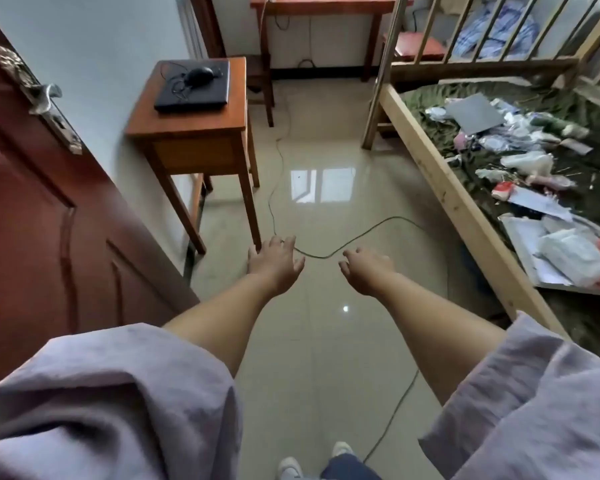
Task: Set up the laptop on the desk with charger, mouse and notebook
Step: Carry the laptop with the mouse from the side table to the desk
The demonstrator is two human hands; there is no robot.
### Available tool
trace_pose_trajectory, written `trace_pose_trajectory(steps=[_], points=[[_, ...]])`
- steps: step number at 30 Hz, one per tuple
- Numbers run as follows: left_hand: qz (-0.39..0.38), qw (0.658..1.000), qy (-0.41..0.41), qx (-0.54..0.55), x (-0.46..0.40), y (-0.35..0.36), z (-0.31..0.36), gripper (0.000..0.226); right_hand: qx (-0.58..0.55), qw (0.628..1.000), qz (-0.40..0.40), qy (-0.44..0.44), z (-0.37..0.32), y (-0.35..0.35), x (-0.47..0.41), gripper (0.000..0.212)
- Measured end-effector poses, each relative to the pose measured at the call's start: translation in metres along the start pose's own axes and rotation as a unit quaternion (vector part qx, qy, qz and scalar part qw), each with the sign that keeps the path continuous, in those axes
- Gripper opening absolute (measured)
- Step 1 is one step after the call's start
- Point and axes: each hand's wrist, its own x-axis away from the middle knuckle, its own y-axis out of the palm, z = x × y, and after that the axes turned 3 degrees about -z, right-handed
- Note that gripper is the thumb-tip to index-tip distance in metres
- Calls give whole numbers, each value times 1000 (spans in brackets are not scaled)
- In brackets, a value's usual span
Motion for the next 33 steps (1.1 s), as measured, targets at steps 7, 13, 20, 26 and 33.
trace_pose_trajectory(steps=[7, 13, 20, 26, 33], points=[[-93, 995, 16, -11, -1, 42, -3, 56, -34, 992, -121, 13, 4, 57, -8, 43], [-147, 989, 0, -3, -59, 53, -5, 57, -26, 987, -157, -6, 13, 54, -67, 46], [-192, 980, -38, 42, -182, 32, -1, 54, -26, 982, -186, -37, 44, 3, -186, 44], [-188, 977, -56, 88, -291, -5, 4, 51, -40, 982, -178, -42, 71, -56, -297, 41], [-176, 975, -85, 106, -440, -44, -38, 53, -26, 982, -177, -52, 58, -110, -452, 40]])
